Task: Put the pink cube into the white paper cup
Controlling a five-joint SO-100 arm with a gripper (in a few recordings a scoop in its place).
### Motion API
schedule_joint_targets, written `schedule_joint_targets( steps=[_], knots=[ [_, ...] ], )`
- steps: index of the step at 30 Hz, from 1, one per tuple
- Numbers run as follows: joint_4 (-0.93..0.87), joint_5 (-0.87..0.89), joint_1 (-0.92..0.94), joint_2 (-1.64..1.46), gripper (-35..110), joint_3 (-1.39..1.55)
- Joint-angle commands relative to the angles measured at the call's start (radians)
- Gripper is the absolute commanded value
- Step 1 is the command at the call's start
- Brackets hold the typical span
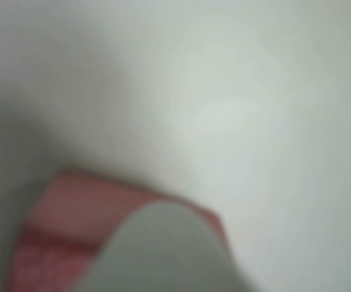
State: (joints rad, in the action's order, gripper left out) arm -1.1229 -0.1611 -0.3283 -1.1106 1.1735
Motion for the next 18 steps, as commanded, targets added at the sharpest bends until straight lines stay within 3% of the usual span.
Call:
schedule_joint_targets(
  steps=[1,18],
  knots=[
    [-0.084,-0.009,0.005,-0.095,9,-0.133],
    [-0.499,-0.106,0.133,-0.098,9,-0.525]
  ],
)
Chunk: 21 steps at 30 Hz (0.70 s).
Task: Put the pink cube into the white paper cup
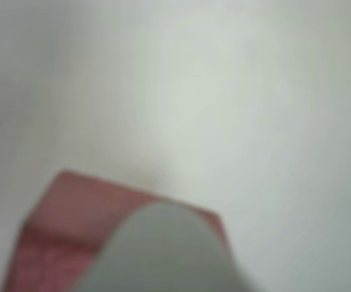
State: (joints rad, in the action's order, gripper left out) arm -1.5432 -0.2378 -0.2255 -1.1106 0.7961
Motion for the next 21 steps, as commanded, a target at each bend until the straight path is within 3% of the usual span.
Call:
schedule_joint_targets(
  steps=[1,7,21],
  knots=[
    [-0.101,-0.035,0.038,-0.098,9,-0.169],
    [-0.198,-0.064,0.087,-0.103,9,-0.232],
    [-0.212,-0.147,0.244,-0.264,10,-0.153]
  ],
)
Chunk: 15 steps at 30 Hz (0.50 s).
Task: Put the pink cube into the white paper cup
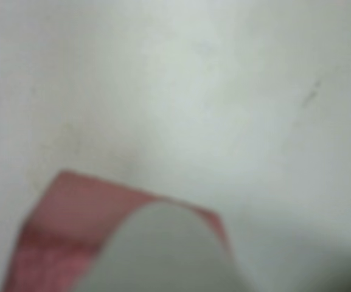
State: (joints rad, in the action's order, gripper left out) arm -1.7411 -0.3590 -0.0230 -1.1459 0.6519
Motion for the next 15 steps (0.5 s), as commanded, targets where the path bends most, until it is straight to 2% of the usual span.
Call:
schedule_joint_targets(
  steps=[1,15],
  knots=[
    [-0.014,-0.034,0.054,-0.242,10,0.005],
    [-0.014,-0.101,0.218,-0.348,12,0.129]
  ],
)
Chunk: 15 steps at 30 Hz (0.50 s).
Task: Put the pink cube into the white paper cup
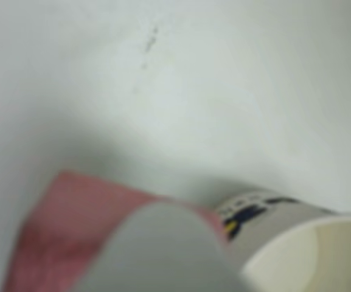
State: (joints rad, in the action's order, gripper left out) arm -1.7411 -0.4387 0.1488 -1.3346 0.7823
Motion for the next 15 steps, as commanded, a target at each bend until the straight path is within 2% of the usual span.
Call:
schedule_joint_targets(
  steps=[1,15],
  knots=[
    [-0.014,-0.025,0.052,-0.16,12,0.006],
    [-0.012,-0.074,0.192,-0.129,13,0.008]
  ],
)
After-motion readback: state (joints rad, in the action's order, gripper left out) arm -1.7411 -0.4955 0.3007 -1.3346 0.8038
